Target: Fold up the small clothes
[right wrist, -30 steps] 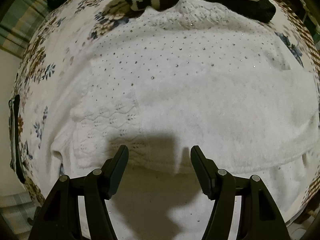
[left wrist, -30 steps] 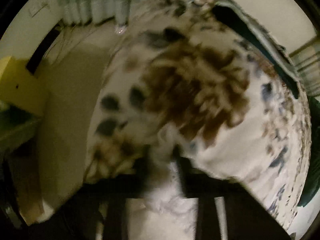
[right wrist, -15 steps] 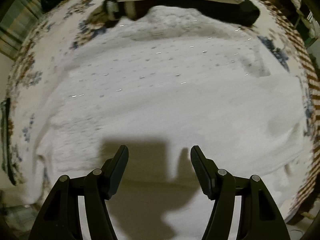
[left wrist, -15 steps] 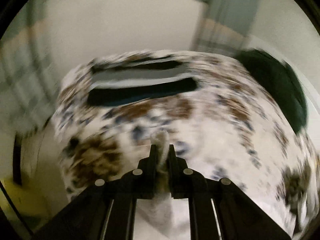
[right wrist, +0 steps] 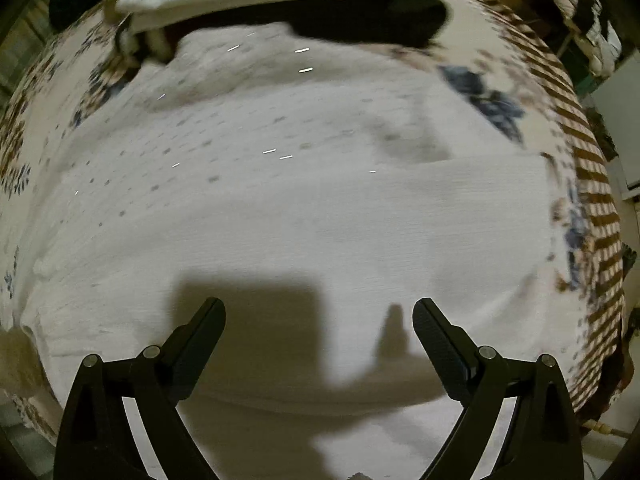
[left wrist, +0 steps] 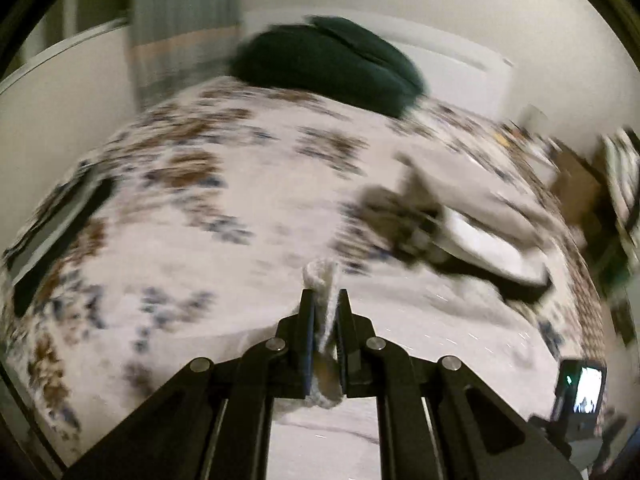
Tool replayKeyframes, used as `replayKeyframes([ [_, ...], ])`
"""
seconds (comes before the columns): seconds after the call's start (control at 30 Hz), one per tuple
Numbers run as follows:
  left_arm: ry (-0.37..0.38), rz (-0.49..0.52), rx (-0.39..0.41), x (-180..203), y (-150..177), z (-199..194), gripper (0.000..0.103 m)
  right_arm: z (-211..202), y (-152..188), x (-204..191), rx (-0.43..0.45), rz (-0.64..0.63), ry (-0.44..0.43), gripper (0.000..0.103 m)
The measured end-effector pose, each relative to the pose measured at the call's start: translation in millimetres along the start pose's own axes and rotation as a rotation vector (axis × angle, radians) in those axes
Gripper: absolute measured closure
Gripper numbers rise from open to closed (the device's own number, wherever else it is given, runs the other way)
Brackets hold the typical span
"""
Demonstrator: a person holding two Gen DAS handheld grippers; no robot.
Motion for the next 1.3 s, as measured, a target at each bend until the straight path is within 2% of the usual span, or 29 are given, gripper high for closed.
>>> replayKeyframes([
  [0.17, 0.094, 0.145, -0.040, 97.8, 22.4, -6.9, 0.096, -23.6, -7.0, 62.6, 0.022, 0.063, 0.046, 0.007],
  [0.37, 0.170, 0.252, -0.097, 177.7, 54.9, -8.0, 0.096, -43.5, -11.8, 124.1, 0.060, 0.148, 0.088, 0.007],
  [0.5, 0.206, 0.293, -0.130, 216.6, 72.3, -11.2, 0.096, -50.8, -12.0, 154.4, 0.070, 0.189, 0.103, 0.007],
  [0.77, 0.247, 0.369, -0.150, 262.5, 94.1, -17.0, 0.096, -60.8, -3.9, 197.1, 0.077, 0.238, 0.123, 0.006],
  [0.9, 0.231, 0.352, -0.178, 261.3, 91.4, -15.1, 0.091, -64.0, 0.2, 203.9, 0.078, 0.242, 0.124, 0.006],
  [0.97, 0.211, 0.348, -0.185, 252.1, 87.6, -13.6, 0.070, -67.0, 1.5, 204.3, 0.081, 0.246, 0.101, 0.006],
  [1.0, 0.194, 0.348, -0.188, 243.7, 83.6, -13.0, 0.040, -68.6, 1.6, 204.6, 0.084, 0.248, 0.083, 0.006],
  [1.03, 0.181, 0.341, -0.187, 234.4, 80.4, -11.7, 0.013, -71.0, 2.1, 203.6, 0.088, 0.251, 0.059, 0.006],
  [1.07, 0.170, 0.330, -0.183, 224.4, 78.5, -11.0, 0.010, -74.9, 3.0, 201.6, 0.095, 0.254, 0.026, 0.006],
  [1.17, 0.098, 0.269, -0.184, 173.6, 67.1, -5.0, 0.010, -85.7, 3.9, 191.3, 0.124, 0.256, -0.064, 0.007],
  [1.3, -0.065, 0.189, -0.211, 99.4, 61.2, 14.9, 0.010, -88.8, 0.5, 165.0, 0.135, 0.261, -0.242, 0.006],
])
Point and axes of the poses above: each gripper's, at about its wrist camera, not at the fingertips, and z roughly the way its jaws point, x to its right, y to its underside, the point moved 1 cm from there along z, roughly the way its jaws point, and after that the axes turned 15 degrees about -y, right-handed, at the moved point
